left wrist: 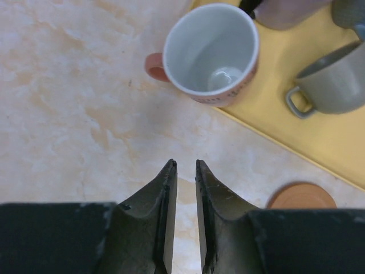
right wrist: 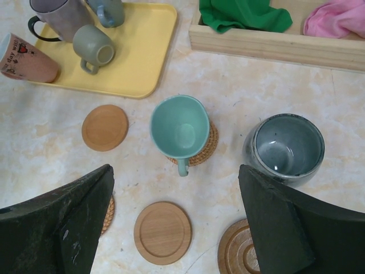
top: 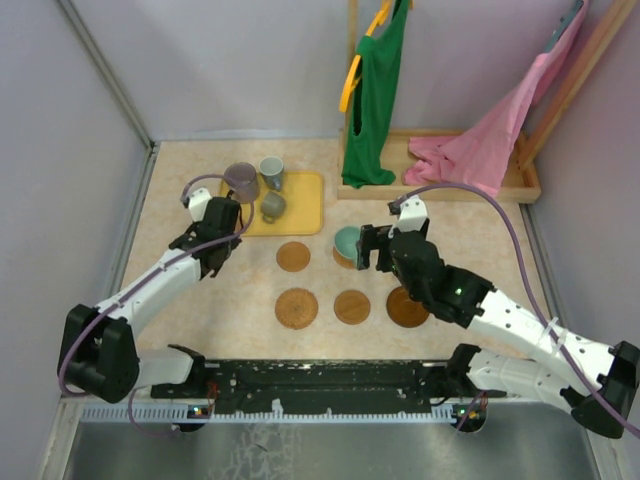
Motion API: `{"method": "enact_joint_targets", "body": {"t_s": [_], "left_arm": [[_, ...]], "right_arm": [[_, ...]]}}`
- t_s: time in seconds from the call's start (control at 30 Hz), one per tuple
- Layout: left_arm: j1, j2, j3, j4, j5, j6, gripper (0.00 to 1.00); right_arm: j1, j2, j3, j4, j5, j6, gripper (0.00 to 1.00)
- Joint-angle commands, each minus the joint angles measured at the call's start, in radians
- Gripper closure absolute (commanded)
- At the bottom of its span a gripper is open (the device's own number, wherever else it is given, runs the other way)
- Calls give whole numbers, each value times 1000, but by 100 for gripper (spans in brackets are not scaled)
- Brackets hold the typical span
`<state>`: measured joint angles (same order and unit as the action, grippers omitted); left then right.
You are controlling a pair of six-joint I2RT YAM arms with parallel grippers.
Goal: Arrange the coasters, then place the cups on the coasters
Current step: Adjust the cup on the tray.
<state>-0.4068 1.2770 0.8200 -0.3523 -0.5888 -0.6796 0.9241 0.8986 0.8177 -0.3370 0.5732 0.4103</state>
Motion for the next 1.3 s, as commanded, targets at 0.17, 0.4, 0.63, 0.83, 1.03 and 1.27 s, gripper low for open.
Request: {"method": "enact_joint_targets", "body": {"t_s": [0.17, 0.4, 0.63, 0.83, 1.03, 1.27], "left_arm": [[85, 14, -58, 2, -11, -54, 75], [140, 94, -70, 54, -4, -132, 74], [174, 150, -96, 162, 13, -110, 66], [242, 161, -104, 224, 21, -72, 60], [296, 192, -67, 228, 27, -59, 53], [377, 248, -30, 265, 92, -42, 51]], "right_arm": [[-10, -30, 5, 26, 2, -8, 10], [-10, -20, 11, 26, -2, -14, 10], [-10, -22, 17, 11, 14, -24, 10], [-10, -33, -4, 19, 13, -20, 10], [-11, -32, -11, 29, 10, -20, 10], [-14, -24, -8, 27, 8, -24, 10]]}}
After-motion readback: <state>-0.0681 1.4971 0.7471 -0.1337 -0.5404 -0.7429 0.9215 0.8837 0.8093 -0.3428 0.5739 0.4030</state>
